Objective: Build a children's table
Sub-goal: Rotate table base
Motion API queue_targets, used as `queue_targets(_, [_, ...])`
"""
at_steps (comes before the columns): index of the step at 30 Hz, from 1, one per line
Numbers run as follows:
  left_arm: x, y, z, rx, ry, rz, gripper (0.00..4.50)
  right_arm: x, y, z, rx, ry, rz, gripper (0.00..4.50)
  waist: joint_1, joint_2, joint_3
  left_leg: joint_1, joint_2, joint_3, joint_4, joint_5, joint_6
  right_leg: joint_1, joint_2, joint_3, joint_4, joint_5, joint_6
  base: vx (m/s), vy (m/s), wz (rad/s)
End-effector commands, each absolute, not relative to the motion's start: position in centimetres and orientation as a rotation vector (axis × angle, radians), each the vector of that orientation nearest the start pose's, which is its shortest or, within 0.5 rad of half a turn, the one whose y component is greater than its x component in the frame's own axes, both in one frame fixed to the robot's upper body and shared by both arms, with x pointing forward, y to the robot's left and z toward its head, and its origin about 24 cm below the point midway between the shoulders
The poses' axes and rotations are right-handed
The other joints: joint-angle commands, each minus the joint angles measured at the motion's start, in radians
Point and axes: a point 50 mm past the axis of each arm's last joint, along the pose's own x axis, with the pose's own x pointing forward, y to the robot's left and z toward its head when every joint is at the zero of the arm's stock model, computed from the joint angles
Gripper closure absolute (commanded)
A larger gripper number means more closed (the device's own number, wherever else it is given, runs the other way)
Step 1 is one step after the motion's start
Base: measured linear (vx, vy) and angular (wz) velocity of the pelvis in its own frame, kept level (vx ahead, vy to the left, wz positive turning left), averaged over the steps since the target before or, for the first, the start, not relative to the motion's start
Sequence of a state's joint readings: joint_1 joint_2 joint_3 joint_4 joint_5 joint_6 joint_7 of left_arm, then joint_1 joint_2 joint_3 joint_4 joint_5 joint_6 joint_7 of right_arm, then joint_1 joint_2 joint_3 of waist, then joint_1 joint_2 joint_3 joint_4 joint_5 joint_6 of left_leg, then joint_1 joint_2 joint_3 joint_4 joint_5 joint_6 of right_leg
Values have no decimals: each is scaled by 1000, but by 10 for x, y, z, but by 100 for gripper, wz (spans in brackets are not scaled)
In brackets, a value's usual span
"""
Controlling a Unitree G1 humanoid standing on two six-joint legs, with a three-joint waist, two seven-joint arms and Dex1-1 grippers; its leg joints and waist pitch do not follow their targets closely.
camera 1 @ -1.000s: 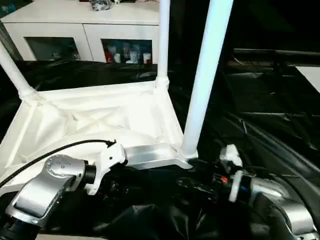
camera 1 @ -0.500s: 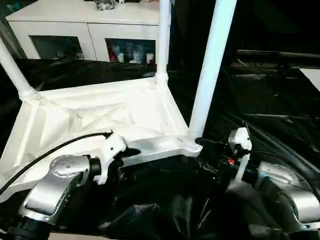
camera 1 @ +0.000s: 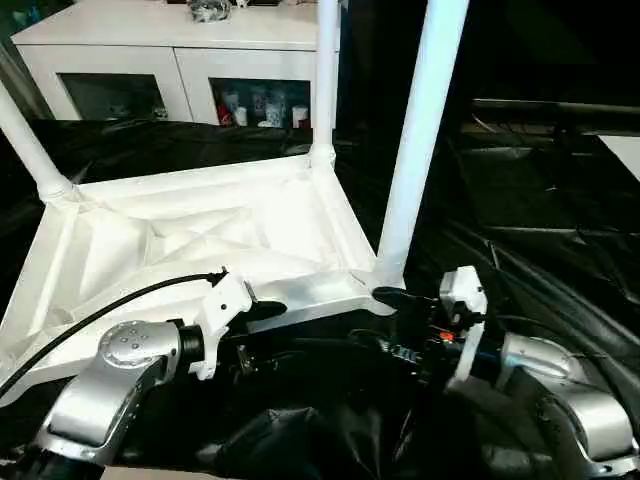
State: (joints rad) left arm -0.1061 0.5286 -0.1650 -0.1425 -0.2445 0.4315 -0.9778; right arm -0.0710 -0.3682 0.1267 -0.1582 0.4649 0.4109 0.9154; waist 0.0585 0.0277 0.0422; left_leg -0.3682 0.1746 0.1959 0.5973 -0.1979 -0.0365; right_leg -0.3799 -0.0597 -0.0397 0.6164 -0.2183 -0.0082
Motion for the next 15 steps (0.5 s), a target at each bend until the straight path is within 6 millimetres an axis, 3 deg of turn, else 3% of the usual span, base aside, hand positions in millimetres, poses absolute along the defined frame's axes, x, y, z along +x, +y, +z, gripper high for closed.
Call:
queue_targets(1, [235,160,63,176,395,-1137,5,231,-127,71,185,198,1154,21,4,2,-45,14,60,-36,-81,-223,15,30,-79,47,-78,-184,-198,0,0,0])
queue_targets(6, [224,157,62,160,410,-1144,5,241,-100,68,191,176,1115,21,-1,-1,-44,14,58,-34,-82,-222,4,23,-77,48,-79,-204,-191,0,0,0])
queue_targets(11, [222,158,59,164,425,-1140,5,246,-87,68,195,155,1090,21,1,5,-44,20,58,-34,-84,-236,-18,17,-75,49,-79,-201,-177,0,0,0])
queue_targets(14, [212,160,47,169,481,-1125,5,263,-67,63,218,142,945,21,-8,-1,-43,12,55,-35,-88,-236,-30,18,-77,50,-76,-201,-179,0,0,0])
queue_targets(15, [212,160,47,169,481,-1125,5,263,-67,63,218,142,945,21,-8,3,-46,14,56,-37,-90,-240,-36,20,-77,49,-75,-205,-172,0,0,0])
